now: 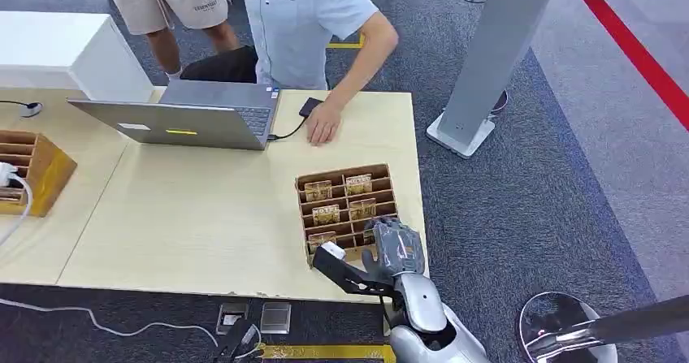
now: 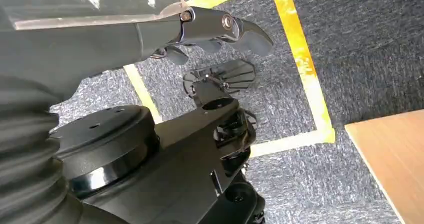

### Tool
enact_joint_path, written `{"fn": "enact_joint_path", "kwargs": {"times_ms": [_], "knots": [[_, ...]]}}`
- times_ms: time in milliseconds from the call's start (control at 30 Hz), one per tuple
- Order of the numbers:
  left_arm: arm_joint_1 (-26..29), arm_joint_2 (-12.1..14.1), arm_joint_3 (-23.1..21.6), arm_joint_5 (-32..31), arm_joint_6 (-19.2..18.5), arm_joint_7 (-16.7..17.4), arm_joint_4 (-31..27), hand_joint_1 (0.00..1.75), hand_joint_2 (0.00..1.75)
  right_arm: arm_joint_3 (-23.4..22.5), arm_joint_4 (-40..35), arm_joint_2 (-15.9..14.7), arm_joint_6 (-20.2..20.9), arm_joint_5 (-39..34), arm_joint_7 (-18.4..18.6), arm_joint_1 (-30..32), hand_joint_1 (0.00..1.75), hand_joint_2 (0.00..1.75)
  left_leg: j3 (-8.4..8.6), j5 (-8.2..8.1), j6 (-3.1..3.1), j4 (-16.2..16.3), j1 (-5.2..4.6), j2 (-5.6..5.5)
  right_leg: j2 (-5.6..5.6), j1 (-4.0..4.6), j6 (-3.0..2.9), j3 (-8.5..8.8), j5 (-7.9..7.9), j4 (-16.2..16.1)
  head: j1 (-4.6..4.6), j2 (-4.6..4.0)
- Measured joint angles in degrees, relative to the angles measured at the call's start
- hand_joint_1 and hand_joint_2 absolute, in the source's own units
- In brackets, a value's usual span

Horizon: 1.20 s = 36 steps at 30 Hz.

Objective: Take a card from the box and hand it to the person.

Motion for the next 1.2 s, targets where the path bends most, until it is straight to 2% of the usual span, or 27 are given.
{"fn": "enact_joint_path", "kwargs": {"times_ms": [233,333,400,433,467,533,667,700,1200], "knots": [[0.0,0.0,0.0,0.1,0.1,-0.2,0.0,0.00,1.75,0.0,0.2,0.3,-0.2,0.5,0.1,-0.2,0.91,1.75,-0.01,0.00,0.00,0.0,0.00,0.00,0.00,0.00,0.00,0.01,0.00,0.0,0.00,0.00],[0.1,0.0,0.0,0.2,0.1,-0.2,0.0,0.00,1.75,0.0,0.4,0.4,-0.3,0.4,-0.2,-0.3,0.98,1.75,-0.01,0.00,0.00,0.0,0.00,0.00,0.00,0.00,0.00,0.00,0.00,0.0,0.00,0.00],[0.1,0.0,0.0,0.2,0.1,-0.2,0.0,0.00,1.75,0.0,0.6,0.5,-0.5,0.2,-0.4,-0.3,1.13,1.75,0.00,0.00,0.00,0.0,0.00,0.00,0.00,0.00,0.00,0.00,0.00,0.0,0.00,0.00],[0.1,0.0,0.0,0.2,0.1,-0.2,0.0,0.00,1.75,0.0,0.6,0.6,-0.5,0.2,-0.4,-0.4,1.13,1.75,0.00,0.00,0.00,0.0,0.00,0.00,0.00,0.00,0.00,0.00,0.00,0.0,0.00,0.00],[0.1,0.0,0.0,0.2,0.1,-0.2,0.0,0.00,1.75,0.0,0.7,0.6,-0.5,0.2,-0.4,-0.4,1.33,1.75,0.00,0.00,0.00,0.0,0.00,0.00,0.00,0.00,0.00,0.00,0.00,0.0,0.00,0.00],[0.1,0.0,0.0,0.2,0.1,-0.2,0.0,0.00,1.75,0.0,0.7,0.7,-0.6,0.2,-0.5,-0.5,1.33,1.75,0.00,0.00,0.00,0.0,0.00,0.00,0.00,0.00,0.00,0.00,0.00,0.0,0.00,0.00],[0.1,0.0,0.0,0.2,0.1,-0.2,0.0,0.00,1.75,0.0,0.9,0.7,-0.8,-0.1,-0.5,-0.6,1.45,1.75,0.00,0.00,0.00,0.0,0.00,0.00,0.00,0.00,0.00,0.00,0.00,0.0,0.00,0.00],[0.1,0.0,0.0,0.2,0.1,-0.2,0.0,0.00,1.75,0.0,0.9,0.7,-0.8,-0.1,-0.5,-0.6,1.54,1.75,0.00,0.00,0.00,0.0,0.00,0.00,0.00,0.00,0.00,0.00,0.00,0.0,0.00,0.00],[-0.2,0.0,0.0,-0.5,1.1,-0.4,0.0,0.00,1.75,0.1,2.2,1.1,-2.1,-0.6,-1.2,-1.0,1.52,1.75,0.03,0.00,0.00,0.0,0.00,0.00,0.00,0.00,0.00,0.02,0.00,0.0,0.00,0.00]]}}
